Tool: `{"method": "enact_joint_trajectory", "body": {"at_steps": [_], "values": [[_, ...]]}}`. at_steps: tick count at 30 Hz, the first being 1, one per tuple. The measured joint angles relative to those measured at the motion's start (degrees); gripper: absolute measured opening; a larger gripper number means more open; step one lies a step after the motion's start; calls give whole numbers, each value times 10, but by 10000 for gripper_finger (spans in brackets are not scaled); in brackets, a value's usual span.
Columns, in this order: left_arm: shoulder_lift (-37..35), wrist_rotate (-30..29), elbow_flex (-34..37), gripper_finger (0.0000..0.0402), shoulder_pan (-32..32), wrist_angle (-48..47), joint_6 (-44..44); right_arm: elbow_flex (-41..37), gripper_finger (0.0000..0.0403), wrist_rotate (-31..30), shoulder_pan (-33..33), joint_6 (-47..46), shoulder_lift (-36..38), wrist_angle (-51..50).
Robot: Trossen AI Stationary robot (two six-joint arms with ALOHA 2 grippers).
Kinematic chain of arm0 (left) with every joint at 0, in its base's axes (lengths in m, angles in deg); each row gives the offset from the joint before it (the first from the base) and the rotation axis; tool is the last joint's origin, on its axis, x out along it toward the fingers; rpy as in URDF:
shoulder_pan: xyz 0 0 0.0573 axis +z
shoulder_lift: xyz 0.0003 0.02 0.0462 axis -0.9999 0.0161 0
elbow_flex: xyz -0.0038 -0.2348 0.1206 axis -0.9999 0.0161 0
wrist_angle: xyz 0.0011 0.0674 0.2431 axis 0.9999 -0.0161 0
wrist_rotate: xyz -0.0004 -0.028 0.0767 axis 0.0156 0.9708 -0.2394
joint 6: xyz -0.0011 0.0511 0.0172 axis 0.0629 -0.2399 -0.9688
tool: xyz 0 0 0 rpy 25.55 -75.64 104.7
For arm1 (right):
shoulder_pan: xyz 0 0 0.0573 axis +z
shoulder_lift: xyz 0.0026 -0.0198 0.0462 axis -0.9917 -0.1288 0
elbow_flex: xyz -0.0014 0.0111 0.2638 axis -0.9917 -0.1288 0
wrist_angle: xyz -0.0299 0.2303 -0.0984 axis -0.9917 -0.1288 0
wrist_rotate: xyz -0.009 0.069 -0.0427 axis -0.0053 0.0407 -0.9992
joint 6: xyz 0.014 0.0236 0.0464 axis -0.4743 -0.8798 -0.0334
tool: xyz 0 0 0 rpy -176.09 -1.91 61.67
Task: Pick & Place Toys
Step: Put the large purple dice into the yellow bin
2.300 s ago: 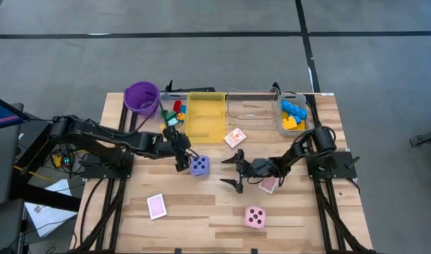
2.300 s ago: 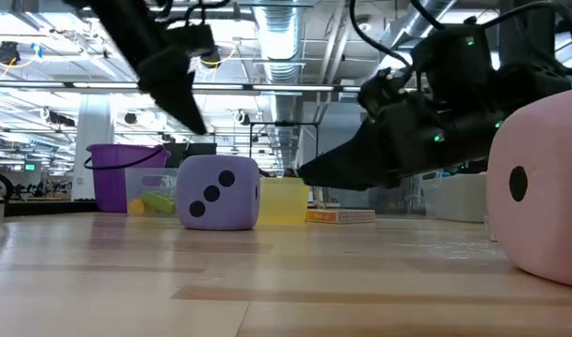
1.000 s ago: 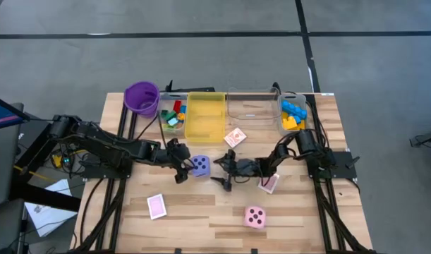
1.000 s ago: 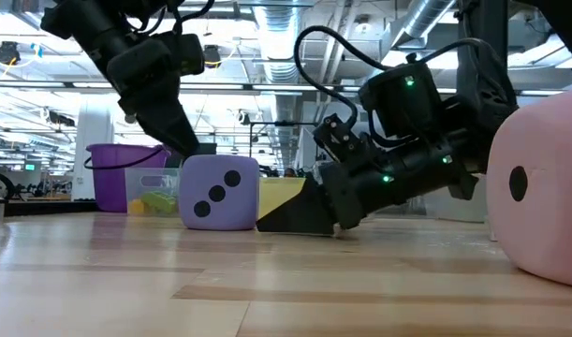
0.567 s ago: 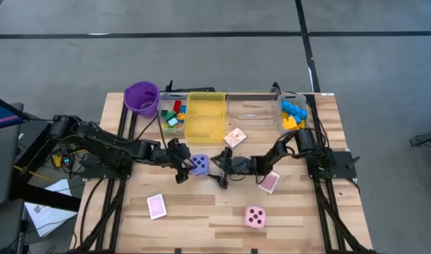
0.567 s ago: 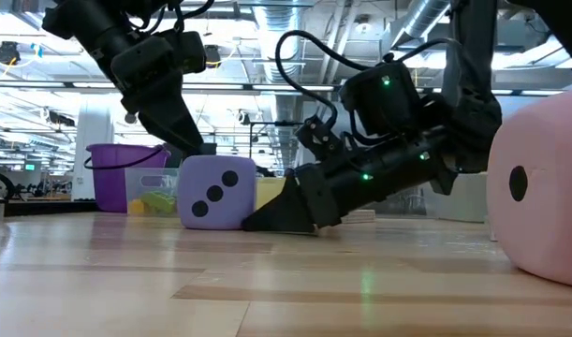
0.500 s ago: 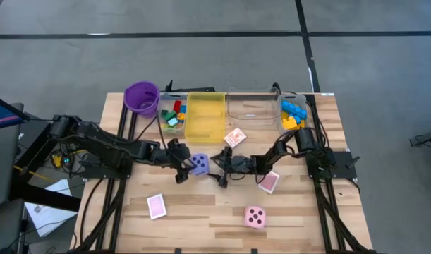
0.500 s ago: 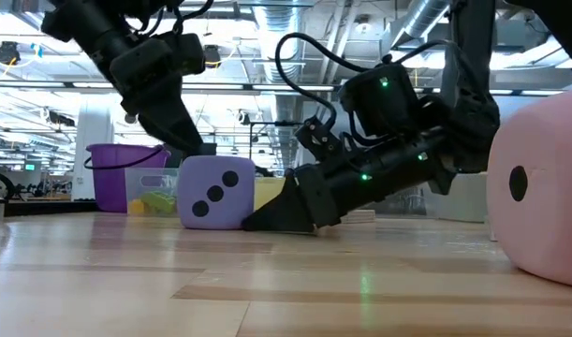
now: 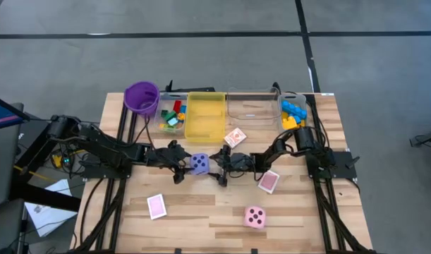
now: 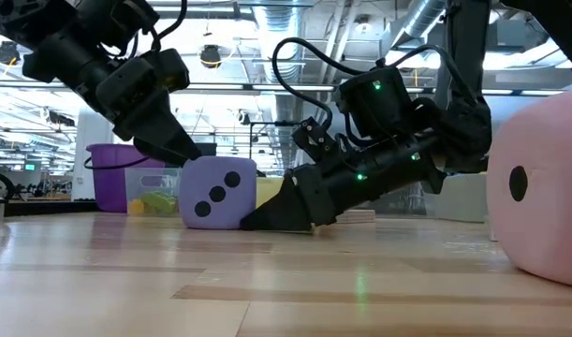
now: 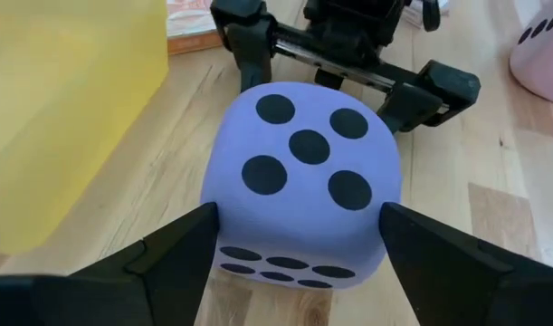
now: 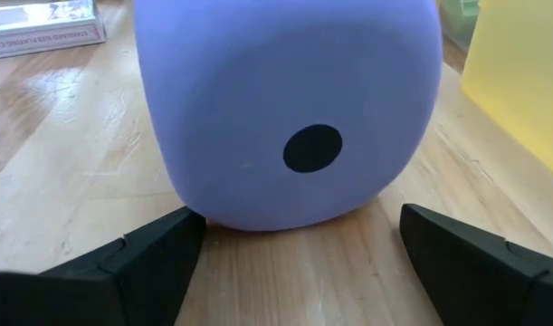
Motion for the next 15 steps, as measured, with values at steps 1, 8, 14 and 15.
{"method": "enact_joint_trajectory", "body": {"at_steps": [1, 8, 14, 15], "values": [[0, 0, 1, 301, 0, 3, -3, 0, 363, 1, 0, 0, 0, 0], [1, 6, 1, 301, 0, 12, -11, 1, 363, 12, 0, 2, 0, 2], [1, 20, 1, 301, -1, 21, -11, 3, 363, 26, 2, 8, 0, 4], [2, 19, 1, 301, -1, 24, -11, 3, 363, 31, 2, 9, 0, 4]]}}
